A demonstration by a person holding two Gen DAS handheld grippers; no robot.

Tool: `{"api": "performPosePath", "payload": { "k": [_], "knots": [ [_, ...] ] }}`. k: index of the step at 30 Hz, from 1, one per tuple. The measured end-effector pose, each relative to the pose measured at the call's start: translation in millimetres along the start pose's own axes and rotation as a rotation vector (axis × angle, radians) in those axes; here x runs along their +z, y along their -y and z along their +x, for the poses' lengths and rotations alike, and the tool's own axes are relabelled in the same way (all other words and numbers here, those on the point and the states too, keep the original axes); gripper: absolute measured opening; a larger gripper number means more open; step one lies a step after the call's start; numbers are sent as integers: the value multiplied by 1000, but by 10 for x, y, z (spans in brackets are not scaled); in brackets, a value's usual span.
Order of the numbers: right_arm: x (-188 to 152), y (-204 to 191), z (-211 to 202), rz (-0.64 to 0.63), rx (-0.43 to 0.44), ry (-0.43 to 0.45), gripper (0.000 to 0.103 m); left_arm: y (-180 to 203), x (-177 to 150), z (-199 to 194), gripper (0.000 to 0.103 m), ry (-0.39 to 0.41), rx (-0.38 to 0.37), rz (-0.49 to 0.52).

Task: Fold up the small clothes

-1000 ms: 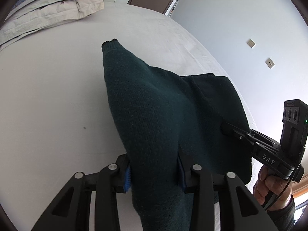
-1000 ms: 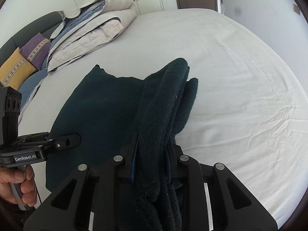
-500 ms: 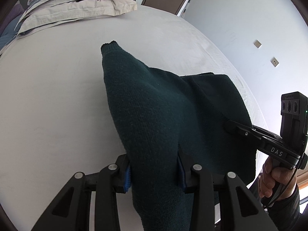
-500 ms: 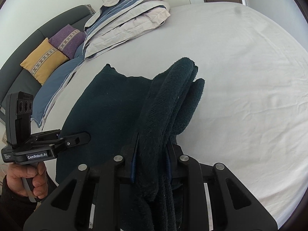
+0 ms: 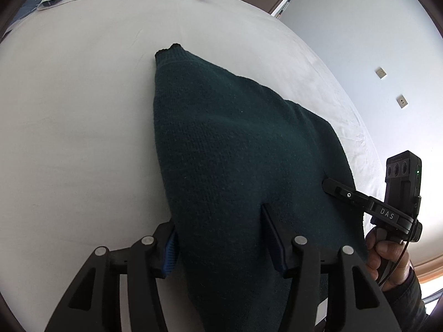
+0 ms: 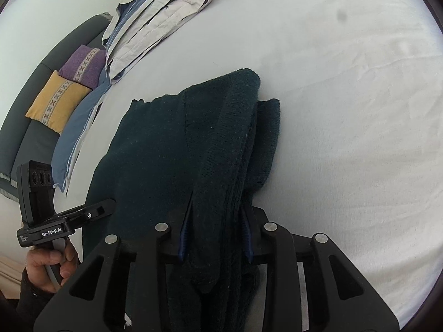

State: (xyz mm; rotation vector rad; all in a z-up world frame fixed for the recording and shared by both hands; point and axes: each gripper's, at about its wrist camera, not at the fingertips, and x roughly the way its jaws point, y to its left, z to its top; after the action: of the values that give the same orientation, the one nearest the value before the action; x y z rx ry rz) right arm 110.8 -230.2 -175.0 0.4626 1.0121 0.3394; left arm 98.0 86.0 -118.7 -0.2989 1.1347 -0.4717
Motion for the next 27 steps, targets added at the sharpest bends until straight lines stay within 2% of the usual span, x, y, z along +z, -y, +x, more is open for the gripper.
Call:
{"api": "performPosePath", "payload": {
  "k": [3, 6, 8, 11, 13, 16, 18, 19, 21, 23, 27],
  "knots": [
    [57, 96, -15, 27, 35, -6, 32, -4, -20, -26, 62, 10, 4, -7],
    [75, 40, -198, 45, -46, 17, 46, 19, -55, -99, 64, 32, 19, -15],
    [29, -5, -492, 44, -71, 75, 47, 36, -91, -138, 64, 44, 23, -28],
    [-51, -148, -885, 26, -3, 155, 47, -1, -147, -172, 64, 55, 37, -23],
    [-137, -275, -999, 4, 71, 163, 47, 1, -166, -166, 65, 61, 43, -29],
    [-313, -405, -864, -42, 148, 94, 47, -1, -183, -153, 67, 64, 43, -41],
    [-430, -313, -621, -10, 120, 28, 47, -28, -193, -151, 69, 66, 42, -42],
    [-504, -216, -474, 29, 104, -3, 43, -61, -197, -153, 70, 66, 40, -42],
    [-605, -9, -428, 69, 161, 42, 31, -89, -209, -165, 70, 68, 38, -45],
    [-647, 134, -432, 132, 242, 68, 31, -41, -223, -189, 70, 77, 40, -43],
    [-654, 147, -577, 134, 231, 110, 34, 29, -301, -378, 70, 143, 71, -15]
  ]
}}
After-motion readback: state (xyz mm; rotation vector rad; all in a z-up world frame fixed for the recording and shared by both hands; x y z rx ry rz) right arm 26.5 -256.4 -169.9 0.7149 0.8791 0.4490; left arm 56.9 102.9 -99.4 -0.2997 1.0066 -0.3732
